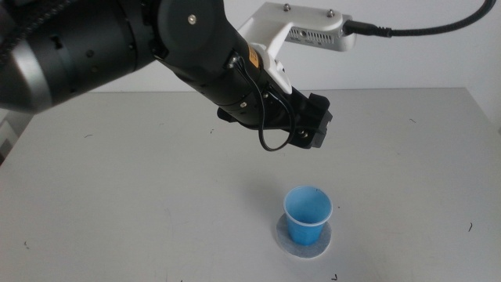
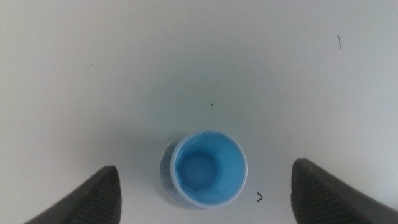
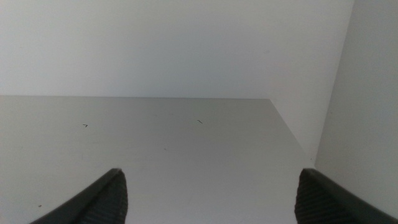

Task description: Place an empty cup on a cup mat.

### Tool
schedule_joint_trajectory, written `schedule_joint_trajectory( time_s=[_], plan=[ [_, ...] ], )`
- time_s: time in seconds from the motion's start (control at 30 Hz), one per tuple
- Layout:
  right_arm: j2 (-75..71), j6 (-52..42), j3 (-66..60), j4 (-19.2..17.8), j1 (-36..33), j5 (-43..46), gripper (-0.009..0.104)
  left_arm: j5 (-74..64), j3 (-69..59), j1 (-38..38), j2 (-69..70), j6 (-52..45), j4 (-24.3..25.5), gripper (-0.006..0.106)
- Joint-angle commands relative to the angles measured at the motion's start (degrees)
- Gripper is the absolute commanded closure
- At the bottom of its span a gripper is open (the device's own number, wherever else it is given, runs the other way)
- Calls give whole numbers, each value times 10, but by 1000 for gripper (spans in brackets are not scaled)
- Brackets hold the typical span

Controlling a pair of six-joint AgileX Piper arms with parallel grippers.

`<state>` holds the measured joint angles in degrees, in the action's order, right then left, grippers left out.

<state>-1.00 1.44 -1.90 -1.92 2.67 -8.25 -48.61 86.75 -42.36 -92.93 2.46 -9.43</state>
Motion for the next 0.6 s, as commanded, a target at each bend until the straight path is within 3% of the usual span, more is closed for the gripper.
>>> schedule_joint_trajectory(
  time_s=[0.0,0.13,0.37,0.57],
  plan=[
    [-11,-5,7,-5,-1,45,1,13,17,2,48,5,2,-5],
    [-11,-5,7,-5,-1,45,1,-5,16,2,71,17,26,-5],
    [-11,-5,7,-5,-1,45,1,14,-43,15,168,18,141,-5],
    [-11,-5,7,-5,-1,45,1,119,-214,120,324,17,148,-5]
  ],
)
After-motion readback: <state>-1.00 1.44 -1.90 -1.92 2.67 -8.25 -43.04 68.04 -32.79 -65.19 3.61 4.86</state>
